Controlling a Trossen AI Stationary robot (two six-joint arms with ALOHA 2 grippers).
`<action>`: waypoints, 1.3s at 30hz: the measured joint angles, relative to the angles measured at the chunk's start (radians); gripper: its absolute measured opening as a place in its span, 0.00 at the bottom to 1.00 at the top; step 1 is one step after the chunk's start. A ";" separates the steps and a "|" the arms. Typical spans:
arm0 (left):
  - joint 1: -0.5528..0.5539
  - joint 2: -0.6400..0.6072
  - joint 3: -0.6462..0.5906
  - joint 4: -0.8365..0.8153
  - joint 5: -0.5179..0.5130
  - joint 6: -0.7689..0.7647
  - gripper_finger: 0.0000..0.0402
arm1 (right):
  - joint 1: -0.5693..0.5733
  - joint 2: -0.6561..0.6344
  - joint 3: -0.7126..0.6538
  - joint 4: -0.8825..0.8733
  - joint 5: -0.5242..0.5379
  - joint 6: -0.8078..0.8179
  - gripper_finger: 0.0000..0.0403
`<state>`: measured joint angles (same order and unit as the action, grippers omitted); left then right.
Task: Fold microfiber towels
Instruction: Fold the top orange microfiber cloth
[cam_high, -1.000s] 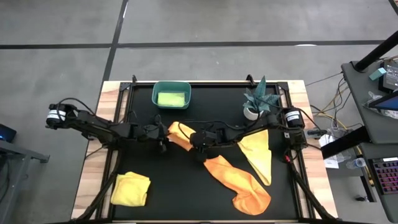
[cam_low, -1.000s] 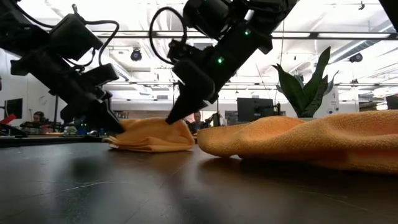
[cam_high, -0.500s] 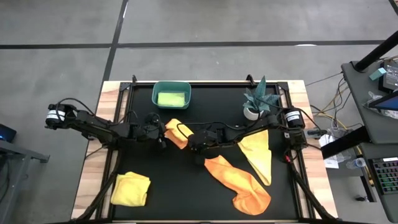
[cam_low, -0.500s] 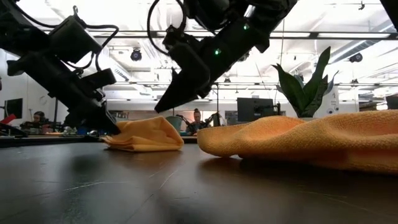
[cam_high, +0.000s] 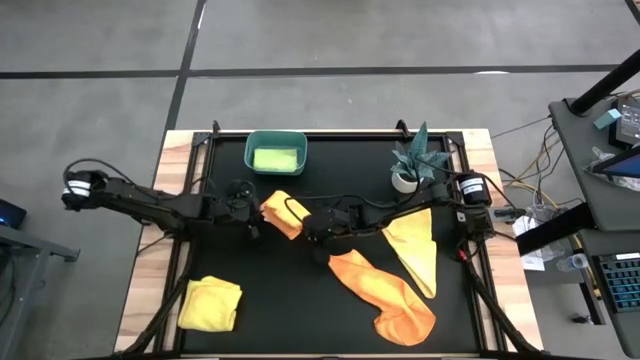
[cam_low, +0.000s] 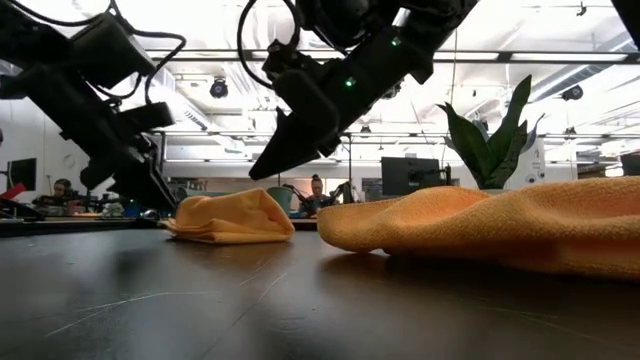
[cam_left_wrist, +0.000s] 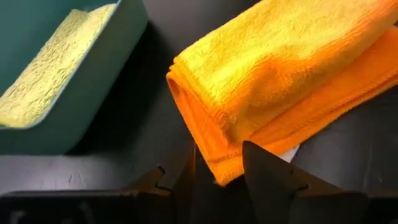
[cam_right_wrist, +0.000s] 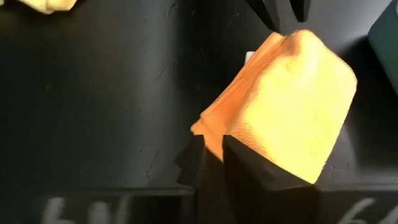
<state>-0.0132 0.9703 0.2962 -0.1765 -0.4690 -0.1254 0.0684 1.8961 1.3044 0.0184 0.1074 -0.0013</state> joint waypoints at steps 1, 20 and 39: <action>0.000 -0.013 0.000 0.000 0.020 0.000 0.30 | -0.003 0.001 0.004 0.000 0.000 0.000 0.16; -0.016 0.039 -0.094 0.178 0.226 -0.131 0.31 | -0.053 0.189 0.243 0.023 0.077 -0.038 0.41; -0.015 0.306 -0.098 0.458 0.210 -0.129 0.31 | -0.069 0.268 0.262 0.011 0.077 -0.035 0.32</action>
<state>-0.0284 1.2761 0.1986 0.2817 -0.2588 -0.2546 -0.0010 2.1643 1.5661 0.0294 0.1841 -0.0359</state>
